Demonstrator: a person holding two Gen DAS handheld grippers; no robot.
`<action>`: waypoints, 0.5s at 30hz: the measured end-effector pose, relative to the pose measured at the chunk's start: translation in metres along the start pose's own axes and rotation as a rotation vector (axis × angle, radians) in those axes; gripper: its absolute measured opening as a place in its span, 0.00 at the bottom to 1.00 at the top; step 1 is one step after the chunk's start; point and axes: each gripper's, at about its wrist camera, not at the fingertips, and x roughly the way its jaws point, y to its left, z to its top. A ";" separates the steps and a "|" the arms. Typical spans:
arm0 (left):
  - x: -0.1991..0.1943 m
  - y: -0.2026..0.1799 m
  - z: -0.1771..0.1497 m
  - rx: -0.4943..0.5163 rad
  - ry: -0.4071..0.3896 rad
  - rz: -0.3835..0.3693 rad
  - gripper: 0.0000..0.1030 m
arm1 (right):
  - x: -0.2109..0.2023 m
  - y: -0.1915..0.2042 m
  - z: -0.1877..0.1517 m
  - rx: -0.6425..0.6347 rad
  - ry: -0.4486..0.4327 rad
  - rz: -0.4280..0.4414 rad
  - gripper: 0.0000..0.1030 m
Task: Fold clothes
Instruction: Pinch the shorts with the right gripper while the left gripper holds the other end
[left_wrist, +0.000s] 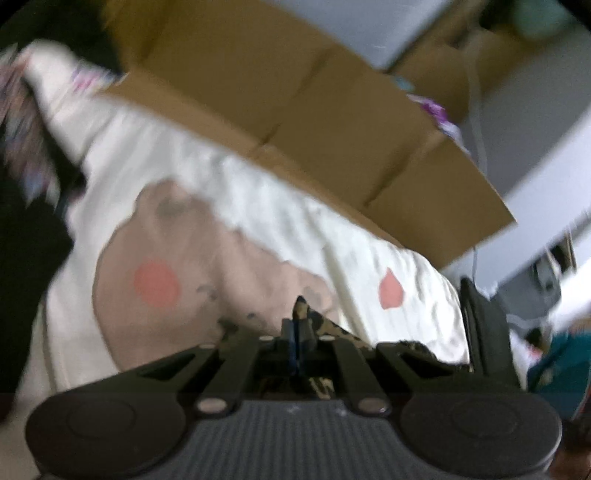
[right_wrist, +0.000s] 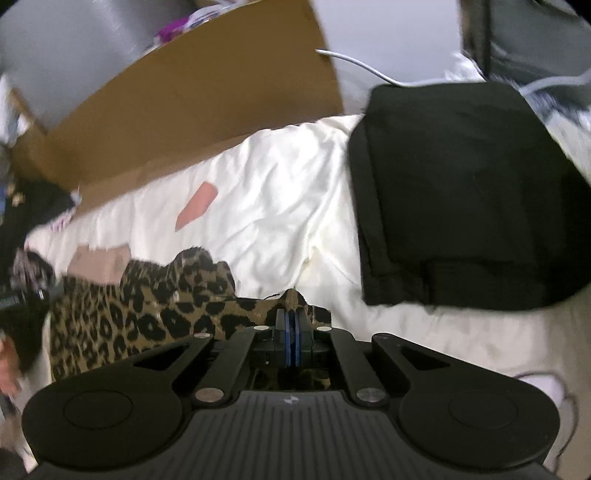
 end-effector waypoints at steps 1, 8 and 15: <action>0.004 0.004 0.000 -0.027 0.010 0.007 0.02 | 0.004 -0.001 -0.001 0.012 0.000 -0.001 0.00; -0.013 -0.026 0.011 0.152 0.037 0.100 0.11 | 0.019 -0.002 0.001 0.016 0.000 -0.019 0.02; -0.005 -0.087 -0.002 0.531 0.129 0.018 0.36 | 0.010 -0.008 0.001 0.028 -0.029 0.004 0.02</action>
